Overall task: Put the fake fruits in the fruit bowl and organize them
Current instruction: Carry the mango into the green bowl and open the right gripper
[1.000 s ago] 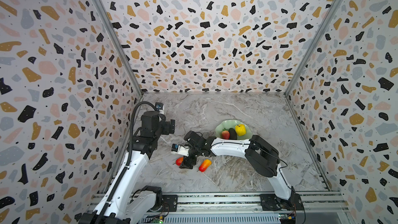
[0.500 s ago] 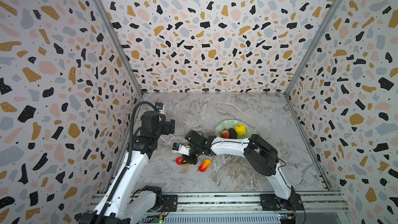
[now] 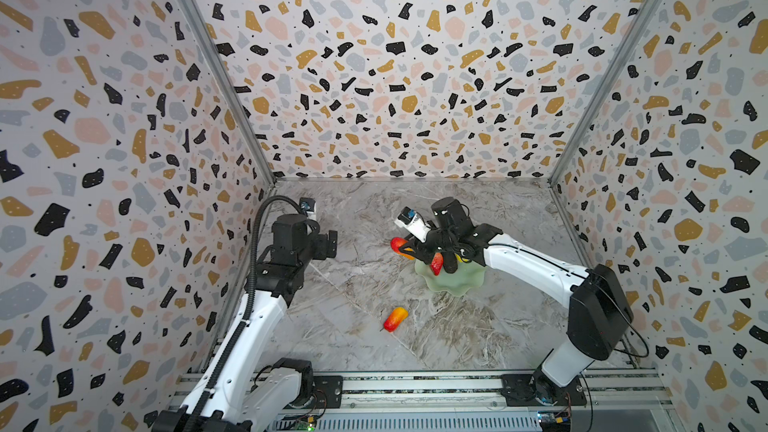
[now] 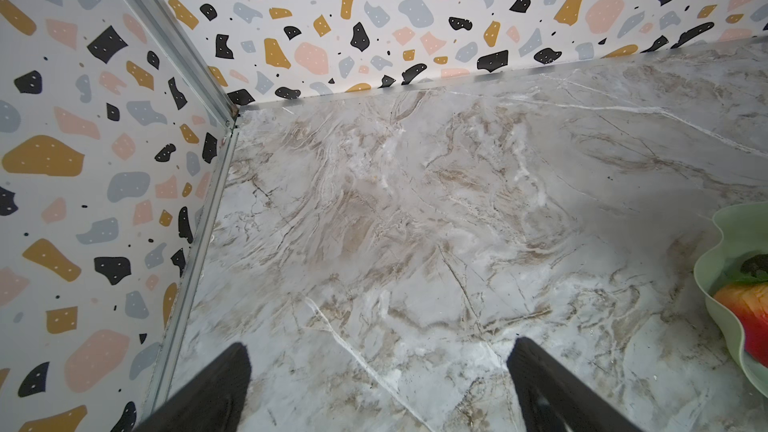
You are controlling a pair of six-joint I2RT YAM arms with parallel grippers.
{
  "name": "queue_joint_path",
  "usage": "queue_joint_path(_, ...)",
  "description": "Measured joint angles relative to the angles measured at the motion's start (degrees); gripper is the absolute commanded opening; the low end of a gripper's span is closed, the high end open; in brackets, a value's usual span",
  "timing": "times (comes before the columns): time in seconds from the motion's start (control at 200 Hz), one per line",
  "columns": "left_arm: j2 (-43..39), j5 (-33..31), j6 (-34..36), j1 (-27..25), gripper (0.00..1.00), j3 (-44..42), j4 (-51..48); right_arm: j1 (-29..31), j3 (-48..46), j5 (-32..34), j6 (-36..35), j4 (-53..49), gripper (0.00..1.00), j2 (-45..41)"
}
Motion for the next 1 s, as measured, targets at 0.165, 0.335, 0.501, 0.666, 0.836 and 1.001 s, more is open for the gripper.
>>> queue_joint_path(0.165, 0.11, 0.00, 0.02, 0.00, 0.99, 0.00, 0.00, -2.29, -6.84, 2.82, 0.22, -1.77, 0.14, -0.83)
queue_joint_path(0.335, 0.26, 0.02, 0.00, 0.00, 1.00, 0.00, 0.00, -3.93, -11.13, 4.98, 0.50, -3.69, 0.15, -1.55)
queue_joint_path(0.501, 0.33, 0.02, 0.00, 0.00, 1.00, 0.00, 0.00, -4.96, -12.28, 6.25, 0.48, -3.87, 0.14, -2.32)
queue_joint_path(0.666, 0.33, 0.04, 0.00, 0.00, 1.00, 0.00, 0.00, -5.25, -13.27, 7.37, 0.48, -3.87, 0.17, -2.32)
queue_joint_path(0.836, 0.44, 0.04, 0.00, 0.00, 1.00, 0.00, 0.00, -5.49, -13.90, 8.35, 0.48, -3.91, 0.32, -2.32)
queue_joint_path(1.001, 0.66, 0.04, 0.00, 0.02, 1.00, 0.00, 0.00, -5.51, -13.92, 8.87, 0.35, -4.09, 0.59, -2.32)
